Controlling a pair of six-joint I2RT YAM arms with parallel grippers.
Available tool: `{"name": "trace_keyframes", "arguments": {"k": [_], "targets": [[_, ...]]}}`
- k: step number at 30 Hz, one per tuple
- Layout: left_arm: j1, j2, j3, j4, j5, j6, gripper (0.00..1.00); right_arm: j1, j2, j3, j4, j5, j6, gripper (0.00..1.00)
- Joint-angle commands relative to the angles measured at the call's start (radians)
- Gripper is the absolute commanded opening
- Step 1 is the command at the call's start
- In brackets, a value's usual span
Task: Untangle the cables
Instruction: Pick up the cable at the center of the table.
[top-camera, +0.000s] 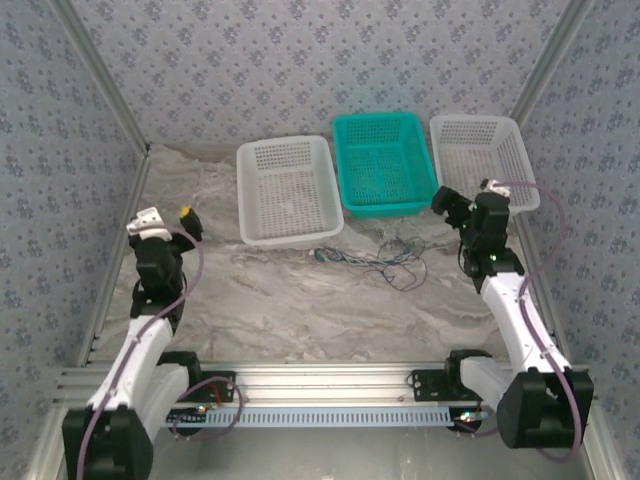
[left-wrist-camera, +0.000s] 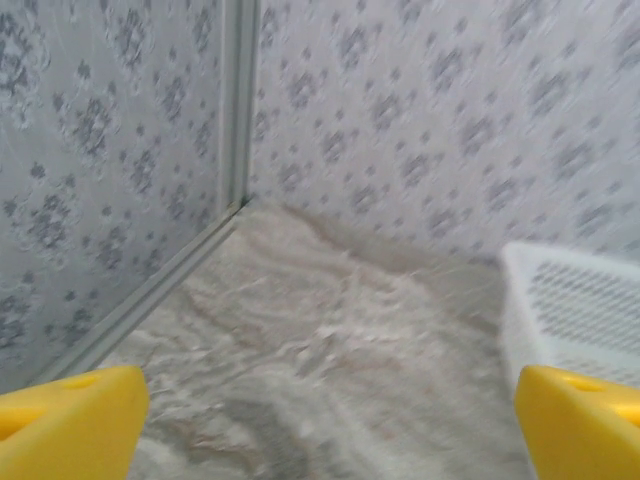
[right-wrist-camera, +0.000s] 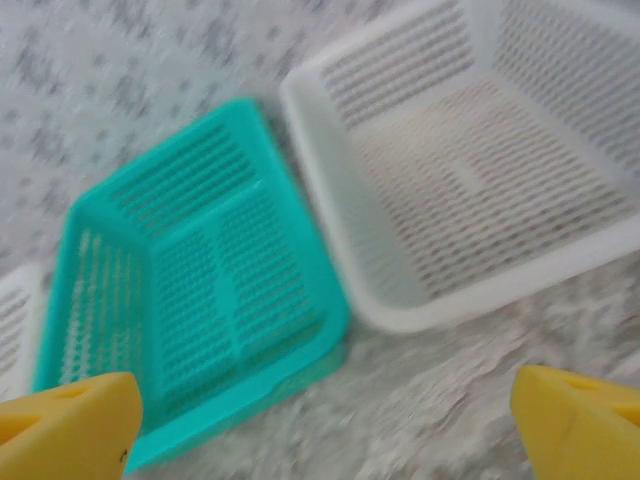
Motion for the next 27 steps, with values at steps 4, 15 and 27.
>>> {"name": "trace_keyframes", "arguments": {"k": [4,15,27], "targets": [[-0.333,0.043,0.199,-0.261,0.108,-0.156,0.95,0.103,0.171,0.152,-0.424,-0.262,0.054,0.98],[-0.946,0.807,0.741,-0.329,0.282,-0.191,0.99,-0.049,0.092,0.004,-0.444,-0.252,0.242,1.0],[-0.981,1.477,1.387,-0.57,0.385,0.069,0.91,-0.173,-0.225,-0.116,-0.512,-0.158,0.304,1.0]]}}
